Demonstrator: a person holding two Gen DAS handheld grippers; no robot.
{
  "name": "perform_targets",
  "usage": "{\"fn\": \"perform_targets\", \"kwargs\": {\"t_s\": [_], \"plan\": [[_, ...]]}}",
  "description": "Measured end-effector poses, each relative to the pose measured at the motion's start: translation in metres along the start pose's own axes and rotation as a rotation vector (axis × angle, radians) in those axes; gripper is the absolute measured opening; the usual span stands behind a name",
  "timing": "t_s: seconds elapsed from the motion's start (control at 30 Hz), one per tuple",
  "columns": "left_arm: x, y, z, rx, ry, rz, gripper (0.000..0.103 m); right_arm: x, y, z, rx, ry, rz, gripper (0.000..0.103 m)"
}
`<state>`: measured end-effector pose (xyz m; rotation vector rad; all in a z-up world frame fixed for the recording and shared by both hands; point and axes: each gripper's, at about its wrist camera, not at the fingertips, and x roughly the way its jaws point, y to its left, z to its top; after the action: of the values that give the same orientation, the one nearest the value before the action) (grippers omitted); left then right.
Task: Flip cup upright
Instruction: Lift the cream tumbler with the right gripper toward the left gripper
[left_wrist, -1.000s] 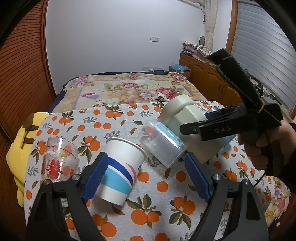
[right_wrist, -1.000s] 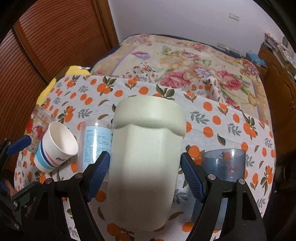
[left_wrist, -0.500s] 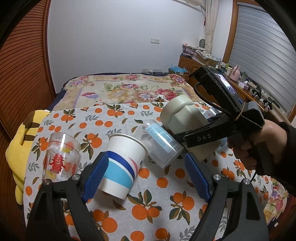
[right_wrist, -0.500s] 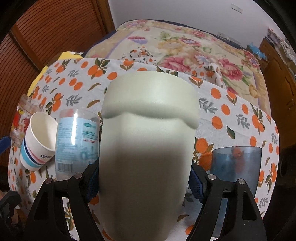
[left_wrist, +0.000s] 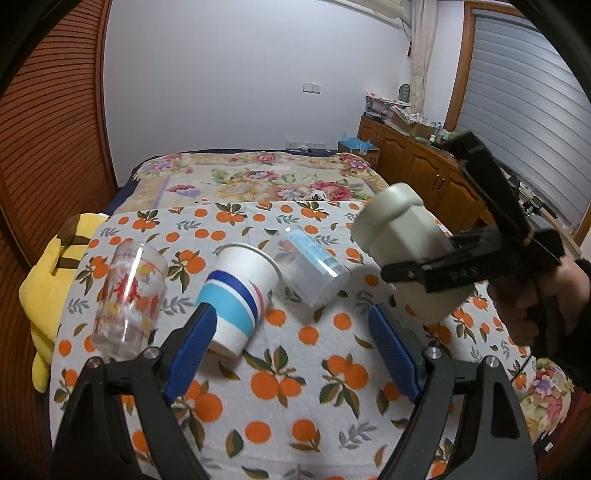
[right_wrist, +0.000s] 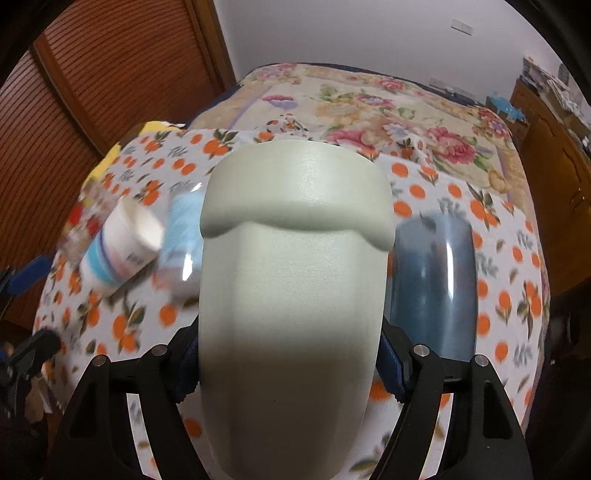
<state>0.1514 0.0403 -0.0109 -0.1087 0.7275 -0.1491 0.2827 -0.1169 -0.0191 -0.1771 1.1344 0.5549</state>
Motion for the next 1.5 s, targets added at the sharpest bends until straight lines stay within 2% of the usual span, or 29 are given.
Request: {"fn": "perform_targets", "kwargs": {"t_s": [0.2,0.47,0.67,1.0,1.13,1.3,1.5], "plan": [[-0.017,-0.010,-0.019,0.000,-0.014,0.001,0.085,-0.015,0.017,-0.045,0.018,-0.027,0.010,0.079],[-0.041,-0.016,-0.040,-0.011,-0.019,0.017,0.085,-0.009,0.044,-0.085,0.028,-0.002,0.060,0.079],[-0.058,-0.014,-0.044,-0.029,-0.044,0.038,0.085,-0.007,0.057,-0.089,0.021,-0.011,0.075,0.079],[-0.063,-0.015,-0.047,-0.022,-0.050,0.052,0.085,-0.004,0.066,-0.092,0.022,-0.013,0.079,0.079],[-0.061,-0.016,-0.049,-0.025,-0.044,0.055,0.085,0.001,0.068,-0.094,0.006,-0.010,0.055,0.079],[-0.057,-0.020,-0.050,-0.032,-0.037,0.061,0.085,0.000,0.067,-0.094,-0.007,-0.031,0.062,0.080],[-0.048,-0.027,-0.043,-0.038,-0.024,0.049,0.085,-0.023,0.060,-0.096,-0.008,-0.099,0.074,0.083]]}}
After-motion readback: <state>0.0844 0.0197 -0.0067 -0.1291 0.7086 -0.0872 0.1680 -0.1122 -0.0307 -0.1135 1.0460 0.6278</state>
